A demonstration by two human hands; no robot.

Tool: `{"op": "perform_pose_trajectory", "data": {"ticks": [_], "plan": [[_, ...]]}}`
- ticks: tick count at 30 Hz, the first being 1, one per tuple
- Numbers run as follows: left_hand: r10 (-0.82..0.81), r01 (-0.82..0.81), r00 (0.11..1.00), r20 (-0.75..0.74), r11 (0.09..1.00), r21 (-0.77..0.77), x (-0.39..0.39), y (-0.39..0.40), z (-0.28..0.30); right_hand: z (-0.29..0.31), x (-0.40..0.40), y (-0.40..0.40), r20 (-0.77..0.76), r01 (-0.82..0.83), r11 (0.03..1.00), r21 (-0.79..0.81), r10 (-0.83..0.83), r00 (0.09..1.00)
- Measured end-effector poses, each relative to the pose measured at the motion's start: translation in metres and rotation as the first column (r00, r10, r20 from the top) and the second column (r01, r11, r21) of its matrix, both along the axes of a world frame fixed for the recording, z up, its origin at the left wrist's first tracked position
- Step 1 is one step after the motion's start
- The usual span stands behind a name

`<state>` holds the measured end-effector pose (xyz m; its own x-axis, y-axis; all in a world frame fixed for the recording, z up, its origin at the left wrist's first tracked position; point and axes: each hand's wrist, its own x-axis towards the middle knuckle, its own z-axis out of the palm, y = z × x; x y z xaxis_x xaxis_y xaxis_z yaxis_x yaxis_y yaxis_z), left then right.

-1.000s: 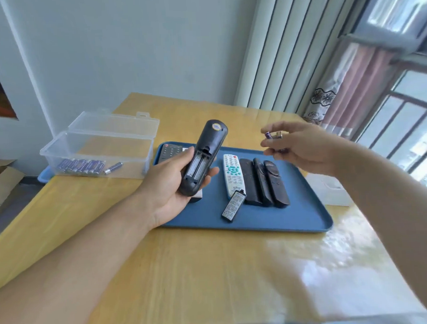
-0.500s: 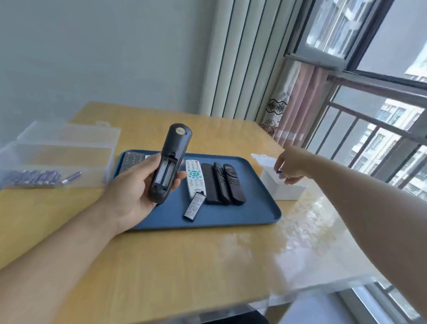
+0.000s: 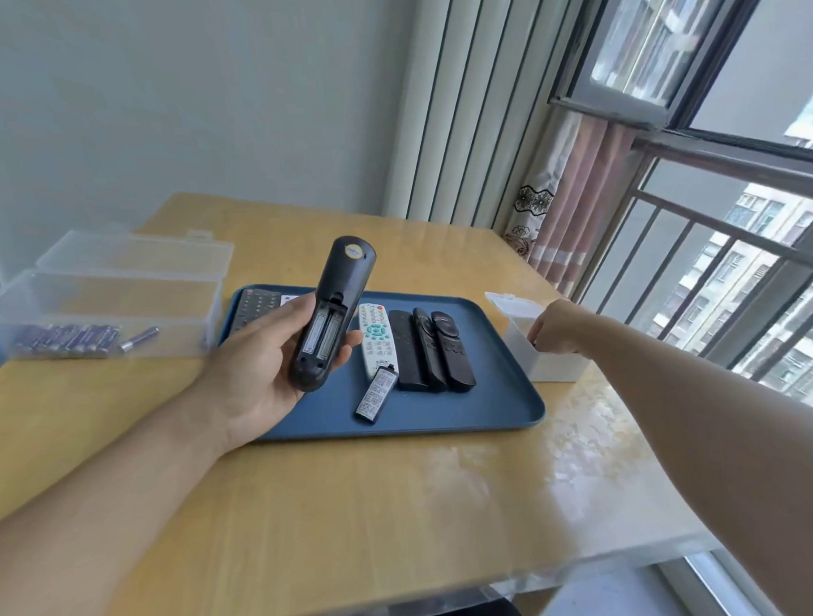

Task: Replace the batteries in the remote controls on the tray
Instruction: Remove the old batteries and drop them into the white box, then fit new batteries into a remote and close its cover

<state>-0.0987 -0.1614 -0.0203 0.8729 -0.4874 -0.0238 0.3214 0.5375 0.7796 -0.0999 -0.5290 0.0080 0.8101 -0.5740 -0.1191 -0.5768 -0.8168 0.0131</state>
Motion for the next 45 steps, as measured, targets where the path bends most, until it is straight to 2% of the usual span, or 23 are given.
{"op": "perform_pose_trajectory", "data": {"ticks": [5,8,12,14,15,17,20,22,25,30,33,35,37,40,45], "plan": [[0.010,-0.011,1.000,-0.029,0.999,-0.044,0.002,0.001,-0.001,0.007,-0.002,0.005,-0.065,0.007,0.997,-0.076,-0.012,0.998],[0.047,-0.050,0.998,-0.039,0.995,-0.082,0.005,0.003,-0.002,0.011,0.001,0.004,-0.062,-0.052,0.988,-0.144,0.043,0.997],[0.103,-0.105,0.994,-0.034,0.993,-0.063,0.006,0.000,-0.002,0.031,0.007,0.007,0.122,-0.037,0.989,-0.144,0.055,0.991],[0.130,-0.131,0.991,-0.029,0.991,-0.040,0.007,0.002,-0.001,0.045,0.011,0.032,0.215,-0.133,0.976,-0.173,0.169,0.962],[0.137,-0.137,0.990,-0.024,0.990,-0.033,0.006,0.002,-0.001,0.050,0.011,0.050,0.278,-0.219,0.971,-0.096,0.238,0.931],[0.143,-0.143,0.990,0.006,0.990,0.010,0.006,0.004,0.000,0.055,0.006,0.092,0.423,-0.412,0.885,0.218,0.295,0.857],[0.090,-0.096,0.994,0.066,0.991,0.091,0.003,0.004,-0.001,0.054,-0.003,0.150,0.512,-0.544,0.613,0.573,0.251,0.822],[0.022,-0.032,0.997,0.077,0.992,0.123,0.001,0.004,-0.001,0.048,-0.002,0.173,0.529,-0.572,0.493,0.655,0.242,0.814],[-0.021,0.004,0.996,0.091,0.984,0.179,0.002,0.003,-0.004,0.036,0.004,0.187,0.534,-0.588,0.439,0.680,0.254,0.807],[0.065,-0.095,0.990,0.128,0.965,0.245,0.005,0.004,-0.002,0.030,0.010,0.188,0.493,-0.504,0.258,0.824,0.113,0.863],[0.300,-0.328,0.943,0.146,0.913,0.243,0.016,0.014,0.004,0.026,0.013,0.186,0.405,-0.415,0.316,0.853,0.103,0.909],[0.474,-0.528,0.846,0.246,0.811,0.253,0.025,0.021,0.003,0.021,0.017,0.188,0.370,-0.388,0.369,0.844,0.122,0.921],[0.541,-0.650,0.753,0.376,0.701,0.293,0.032,0.026,-0.003,0.014,0.023,0.191,0.355,-0.374,0.430,0.822,0.129,0.926],[0.450,-0.710,0.692,0.564,0.564,0.422,0.037,0.028,-0.014,0.007,0.032,0.200,0.308,-0.345,0.531,0.774,0.160,0.938],[0.218,-0.706,0.688,0.692,0.424,0.567,0.039,0.029,-0.023,0.011,0.043,0.212,0.183,-0.331,0.712,0.619,0.279,0.943]]}}
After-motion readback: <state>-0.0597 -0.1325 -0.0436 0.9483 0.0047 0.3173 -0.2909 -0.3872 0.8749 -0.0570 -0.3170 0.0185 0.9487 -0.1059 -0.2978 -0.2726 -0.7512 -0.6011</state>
